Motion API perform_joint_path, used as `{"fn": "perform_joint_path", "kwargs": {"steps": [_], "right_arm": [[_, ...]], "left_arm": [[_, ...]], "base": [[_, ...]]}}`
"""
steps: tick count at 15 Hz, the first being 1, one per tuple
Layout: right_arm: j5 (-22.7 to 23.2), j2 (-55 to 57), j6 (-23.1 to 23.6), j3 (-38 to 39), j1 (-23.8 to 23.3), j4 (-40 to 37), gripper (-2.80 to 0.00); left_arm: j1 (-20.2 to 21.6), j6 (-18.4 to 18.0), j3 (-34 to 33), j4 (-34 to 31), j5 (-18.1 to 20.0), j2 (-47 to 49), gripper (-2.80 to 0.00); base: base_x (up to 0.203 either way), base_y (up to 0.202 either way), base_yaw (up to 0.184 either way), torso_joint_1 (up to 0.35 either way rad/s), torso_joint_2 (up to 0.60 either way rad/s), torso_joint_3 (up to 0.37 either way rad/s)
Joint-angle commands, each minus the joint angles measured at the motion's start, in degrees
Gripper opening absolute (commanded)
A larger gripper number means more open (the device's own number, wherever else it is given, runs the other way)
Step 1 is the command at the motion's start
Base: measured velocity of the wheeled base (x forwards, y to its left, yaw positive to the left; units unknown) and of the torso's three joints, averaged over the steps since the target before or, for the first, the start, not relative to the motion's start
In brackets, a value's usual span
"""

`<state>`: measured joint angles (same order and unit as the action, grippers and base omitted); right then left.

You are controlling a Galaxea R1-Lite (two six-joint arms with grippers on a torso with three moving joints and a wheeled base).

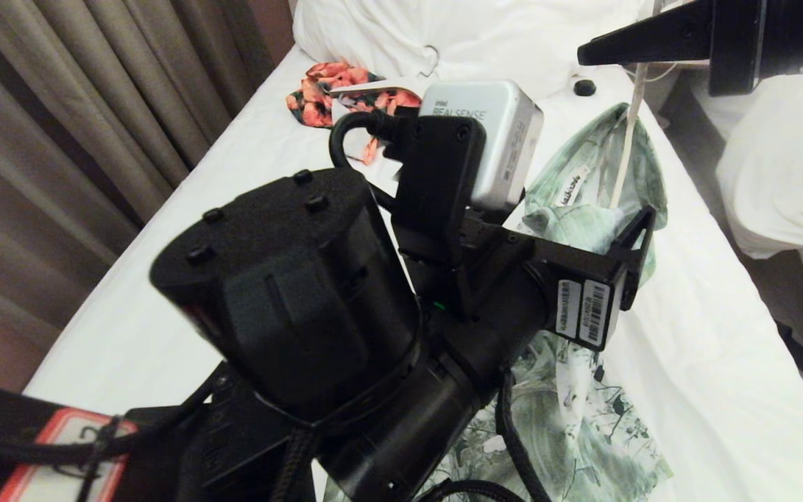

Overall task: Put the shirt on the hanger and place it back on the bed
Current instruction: Take the clothes hanger out of the clothes

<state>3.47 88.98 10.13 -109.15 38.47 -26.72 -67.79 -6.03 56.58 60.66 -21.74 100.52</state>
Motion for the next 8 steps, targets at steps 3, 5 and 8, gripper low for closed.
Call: {"fn": "perform_joint_path", "kwargs": {"steps": [3, 5, 8], "right_arm": [[-0.26, 0.23, 0.06, 0.17, -0.5, 0.44, -2.8], [-2.2, 0.23, 0.06, 0.17, -0.5, 0.53, -2.8], [-3.6, 0.85, 0.06, 0.48, -1.48, 2.89, -2.8]], "left_arm": [[0.29, -0.73, 0.03, 0.6, -0.15, -1.98, 0.0], [0.29, -0.73, 0.03, 0.6, -0.15, -2.1, 0.0], [0.29, -1.13, -0.11, 0.6, -0.15, -3.66, 0.0]], "base": [[0.0, 0.0, 0.0, 0.0, 0.0, 0.0], [0.0, 0.0, 0.0, 0.0, 0.0, 0.0], [0.0, 0.0, 0.0, 0.0, 0.0, 0.0]]}}
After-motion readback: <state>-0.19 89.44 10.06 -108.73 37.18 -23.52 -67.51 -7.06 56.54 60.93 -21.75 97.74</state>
